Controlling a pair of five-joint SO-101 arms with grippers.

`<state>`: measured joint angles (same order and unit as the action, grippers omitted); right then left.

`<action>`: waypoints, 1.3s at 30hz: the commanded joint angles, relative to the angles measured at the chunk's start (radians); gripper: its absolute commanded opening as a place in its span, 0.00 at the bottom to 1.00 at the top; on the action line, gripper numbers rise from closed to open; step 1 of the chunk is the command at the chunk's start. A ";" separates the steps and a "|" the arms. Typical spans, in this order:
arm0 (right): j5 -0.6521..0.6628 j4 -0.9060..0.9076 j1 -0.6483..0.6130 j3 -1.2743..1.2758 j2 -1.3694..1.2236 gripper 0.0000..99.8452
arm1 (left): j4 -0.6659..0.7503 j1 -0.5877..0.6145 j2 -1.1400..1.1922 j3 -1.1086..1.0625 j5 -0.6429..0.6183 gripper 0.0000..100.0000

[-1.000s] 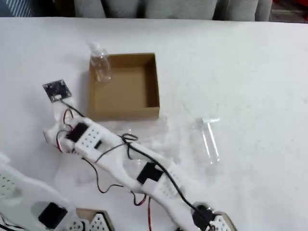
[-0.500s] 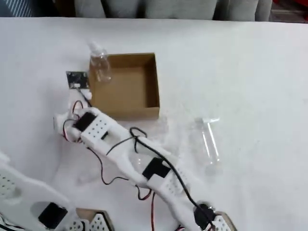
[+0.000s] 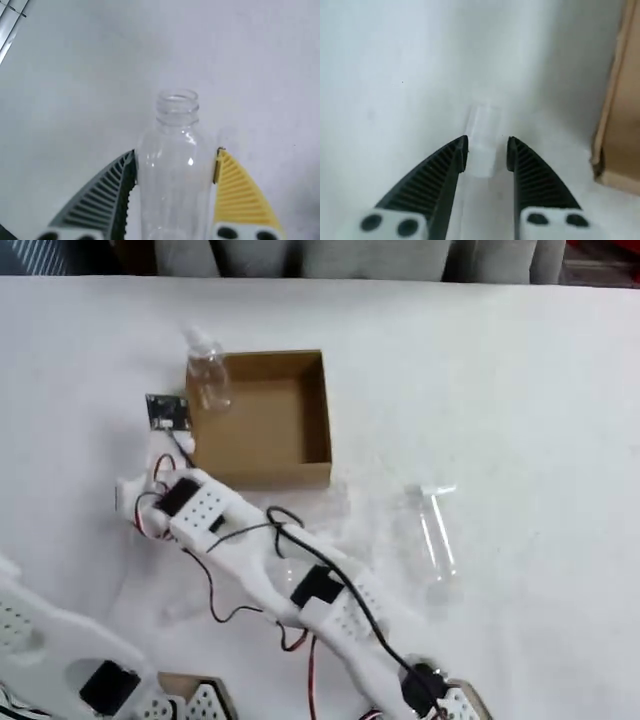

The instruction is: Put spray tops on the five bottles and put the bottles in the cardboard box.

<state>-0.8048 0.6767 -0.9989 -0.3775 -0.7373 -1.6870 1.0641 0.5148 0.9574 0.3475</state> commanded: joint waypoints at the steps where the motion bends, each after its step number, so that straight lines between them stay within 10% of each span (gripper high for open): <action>1: -0.032 -0.018 -0.015 -0.060 -0.002 0.20 | -0.003 -0.022 -0.007 0.055 -0.008 0.02; 39: 0.101 0.119 -0.104 -0.167 -0.079 0.15 | 0.032 -0.038 0.102 0.068 -0.006 0.02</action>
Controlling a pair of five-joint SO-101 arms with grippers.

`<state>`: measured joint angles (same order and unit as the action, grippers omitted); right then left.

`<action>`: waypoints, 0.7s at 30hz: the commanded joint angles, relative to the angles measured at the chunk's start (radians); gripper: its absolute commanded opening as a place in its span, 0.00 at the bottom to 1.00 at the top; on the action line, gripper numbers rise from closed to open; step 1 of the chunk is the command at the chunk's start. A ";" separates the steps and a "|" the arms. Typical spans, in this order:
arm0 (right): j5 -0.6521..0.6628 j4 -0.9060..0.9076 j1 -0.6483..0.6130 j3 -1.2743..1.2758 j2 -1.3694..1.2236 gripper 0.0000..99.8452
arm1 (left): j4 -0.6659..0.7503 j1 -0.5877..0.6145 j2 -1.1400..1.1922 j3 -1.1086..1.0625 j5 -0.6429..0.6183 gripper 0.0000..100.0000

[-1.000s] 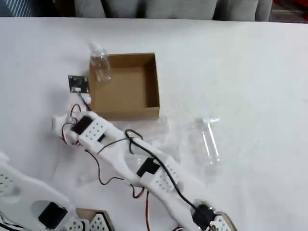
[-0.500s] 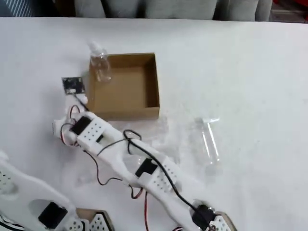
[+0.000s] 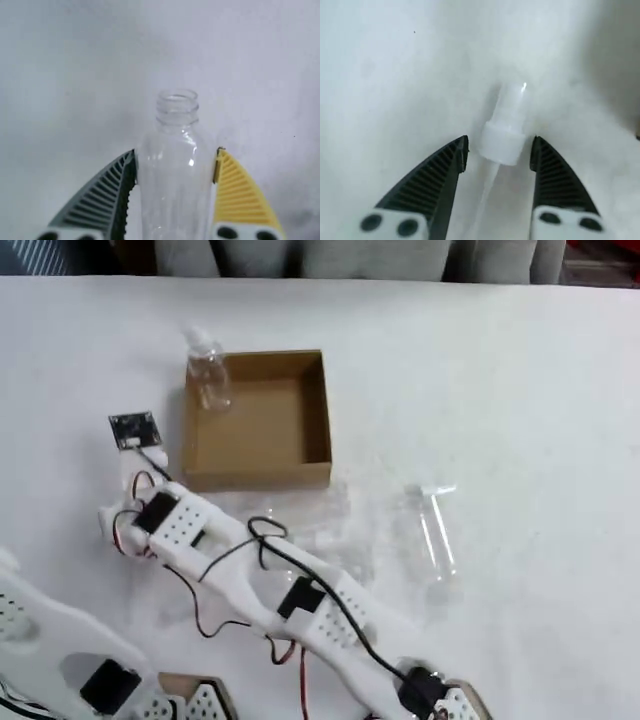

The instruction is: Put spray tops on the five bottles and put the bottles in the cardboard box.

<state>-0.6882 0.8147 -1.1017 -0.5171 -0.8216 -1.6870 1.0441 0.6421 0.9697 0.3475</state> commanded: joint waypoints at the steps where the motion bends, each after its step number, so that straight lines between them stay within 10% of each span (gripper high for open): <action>1: -0.014 -0.019 0.001 -0.028 0.002 0.13 | 0.032 -0.019 -0.025 0.055 -0.006 0.02; 4: -0.009 -0.019 0.012 -0.055 -0.008 0.00 | 0.029 -0.039 -0.025 0.055 -0.006 0.02; 21: 0.373 0.466 0.157 -0.147 0.429 0.02 | -0.101 -0.403 -0.315 -0.046 -0.092 0.02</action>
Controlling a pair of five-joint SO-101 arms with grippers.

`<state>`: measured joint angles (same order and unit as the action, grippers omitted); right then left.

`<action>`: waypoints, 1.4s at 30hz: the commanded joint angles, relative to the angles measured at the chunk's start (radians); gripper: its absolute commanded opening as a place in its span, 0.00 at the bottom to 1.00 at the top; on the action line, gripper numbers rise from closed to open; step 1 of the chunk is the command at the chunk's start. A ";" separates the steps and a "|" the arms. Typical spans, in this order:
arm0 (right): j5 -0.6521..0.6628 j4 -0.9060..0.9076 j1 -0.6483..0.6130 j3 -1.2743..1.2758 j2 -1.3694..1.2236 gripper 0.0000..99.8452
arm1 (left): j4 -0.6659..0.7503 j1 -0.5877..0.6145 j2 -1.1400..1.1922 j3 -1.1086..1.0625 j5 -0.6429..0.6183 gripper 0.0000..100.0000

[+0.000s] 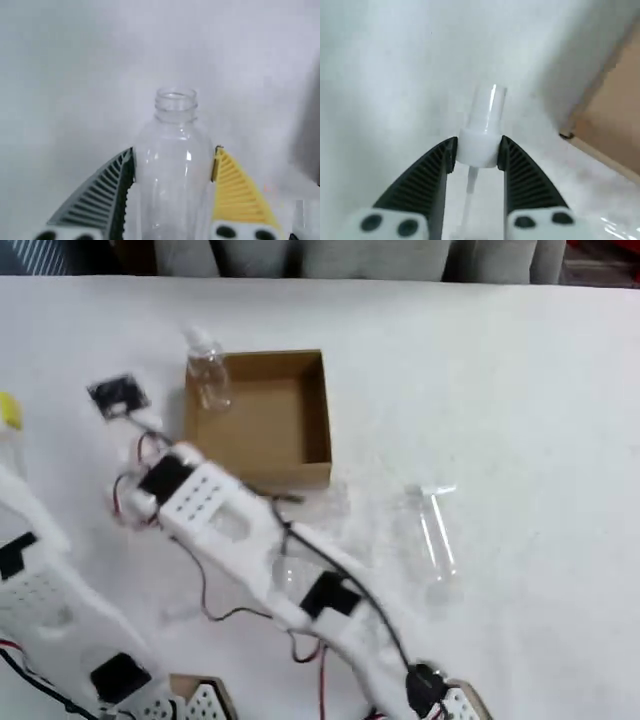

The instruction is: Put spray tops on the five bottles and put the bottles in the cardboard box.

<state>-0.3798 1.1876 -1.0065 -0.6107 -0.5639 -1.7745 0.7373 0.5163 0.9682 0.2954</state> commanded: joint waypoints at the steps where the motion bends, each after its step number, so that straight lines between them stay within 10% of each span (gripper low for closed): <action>1: 0.086 0.124 0.071 -0.051 0.216 0.02 | -0.014 -0.124 -0.236 -0.095 -0.040 0.02; 17: 0.236 0.538 0.306 -0.021 0.932 0.02 | 0.161 -0.513 -1.179 -1.046 -0.196 0.02; 25: 0.473 0.532 0.464 0.316 1.388 0.02 | 0.497 -0.757 -1.620 -1.513 -0.238 0.02; 42: 0.405 -0.611 0.621 1.025 1.868 0.02 | 1.026 -1.038 -2.212 -2.127 -0.245 0.02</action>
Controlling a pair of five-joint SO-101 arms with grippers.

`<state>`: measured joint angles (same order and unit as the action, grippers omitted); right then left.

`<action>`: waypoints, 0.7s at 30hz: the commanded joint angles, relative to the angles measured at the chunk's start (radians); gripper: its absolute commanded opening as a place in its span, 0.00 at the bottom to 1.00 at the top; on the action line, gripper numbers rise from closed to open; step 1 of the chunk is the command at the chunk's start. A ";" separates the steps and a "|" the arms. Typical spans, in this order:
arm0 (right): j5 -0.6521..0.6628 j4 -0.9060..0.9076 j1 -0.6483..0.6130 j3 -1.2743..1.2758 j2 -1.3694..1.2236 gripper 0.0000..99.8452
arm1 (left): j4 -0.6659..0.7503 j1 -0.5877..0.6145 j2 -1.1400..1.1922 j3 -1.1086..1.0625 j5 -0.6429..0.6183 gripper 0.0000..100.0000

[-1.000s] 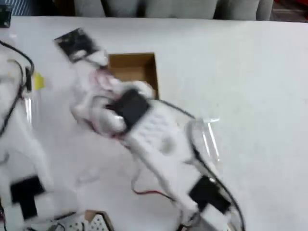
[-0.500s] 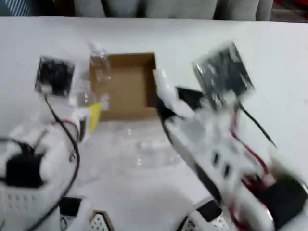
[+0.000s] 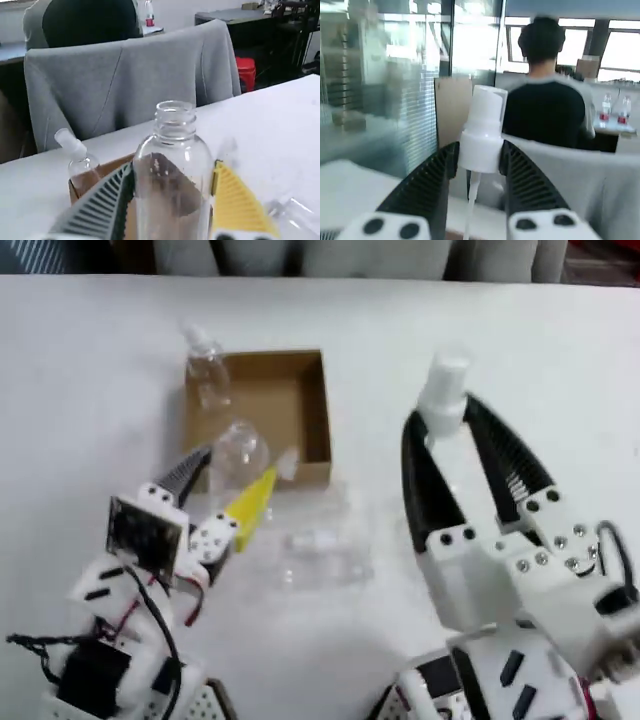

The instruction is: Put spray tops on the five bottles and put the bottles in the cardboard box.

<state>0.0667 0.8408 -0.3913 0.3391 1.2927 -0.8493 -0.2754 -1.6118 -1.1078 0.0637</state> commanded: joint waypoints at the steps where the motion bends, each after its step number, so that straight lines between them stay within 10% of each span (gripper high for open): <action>1: -0.057 -0.344 0.005 0.104 0.007 0.02 | 0.110 -0.025 -0.099 -0.066 -0.014 0.02; 11: -0.097 -0.780 0.007 0.106 -0.272 0.02 | 0.218 -0.022 -0.136 -0.203 -0.226 0.02; 21: -0.089 -0.737 -0.220 0.000 -0.476 0.02 | 0.427 -0.025 -0.137 -0.391 -0.265 0.02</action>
<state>-0.0222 0.0614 -0.5416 0.3897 0.8431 -0.4780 -0.2892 -1.7331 -1.4929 -0.1880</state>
